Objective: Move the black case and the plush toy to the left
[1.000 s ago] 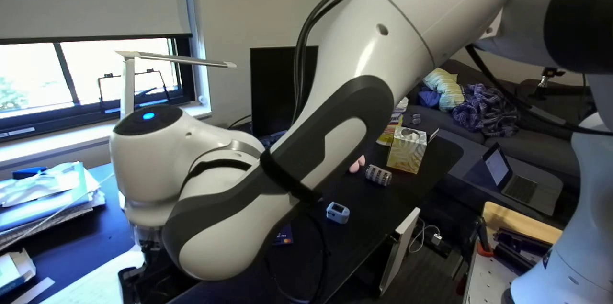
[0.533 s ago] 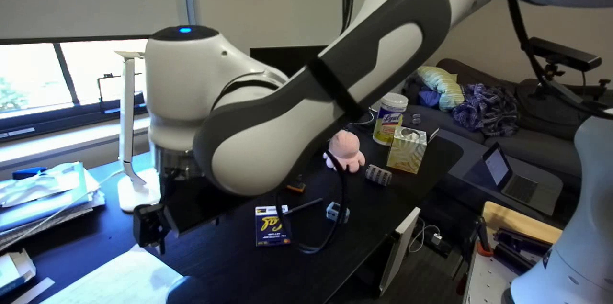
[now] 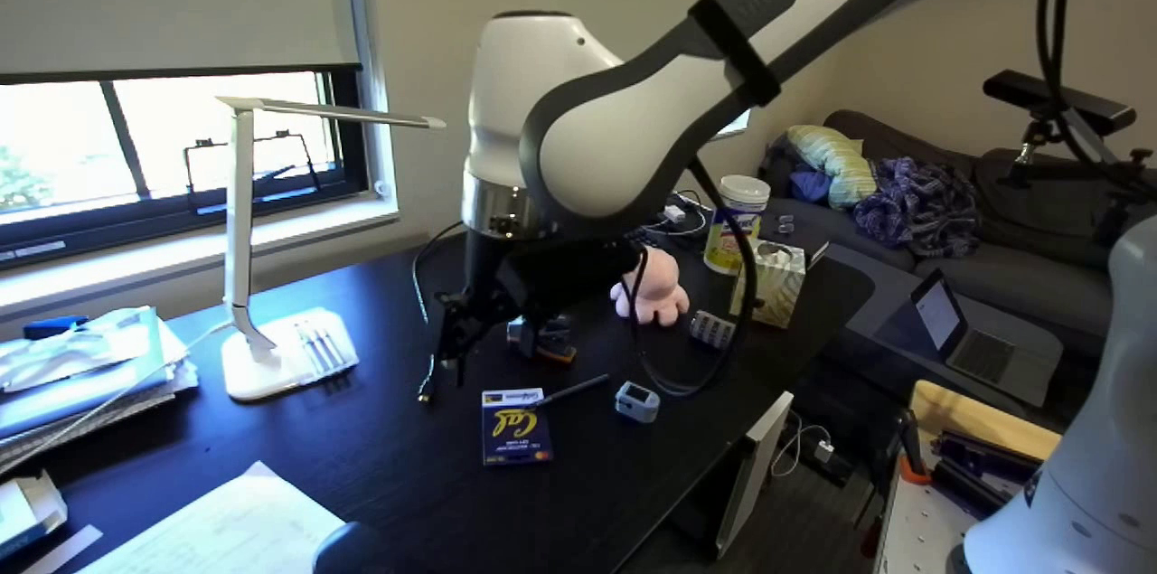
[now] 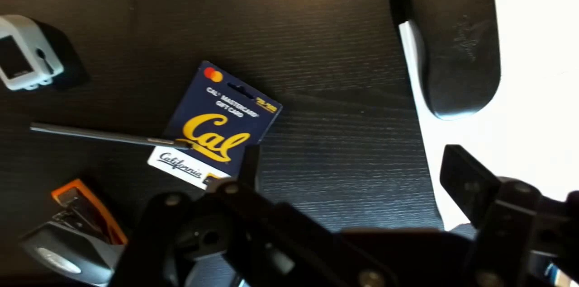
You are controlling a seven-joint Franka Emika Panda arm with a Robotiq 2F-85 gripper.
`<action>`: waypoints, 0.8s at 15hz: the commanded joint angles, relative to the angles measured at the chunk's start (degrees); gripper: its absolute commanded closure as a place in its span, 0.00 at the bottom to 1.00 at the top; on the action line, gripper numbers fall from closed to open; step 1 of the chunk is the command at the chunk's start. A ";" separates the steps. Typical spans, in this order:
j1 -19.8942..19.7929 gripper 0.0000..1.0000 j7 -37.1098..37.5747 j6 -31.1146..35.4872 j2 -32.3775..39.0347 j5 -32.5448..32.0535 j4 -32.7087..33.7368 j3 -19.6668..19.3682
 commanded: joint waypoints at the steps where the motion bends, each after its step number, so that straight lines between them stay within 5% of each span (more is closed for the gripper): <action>1: -5.17 0.00 -7.05 -1.38 -5.31 4.72 -5.46 -0.51; 9: -11.24 0.00 5.76 -6.34 -1.98 -7.14 -1.92 -10.50; 12: -14.25 0.00 2.90 -7.61 1.40 -6.84 0.65 -12.96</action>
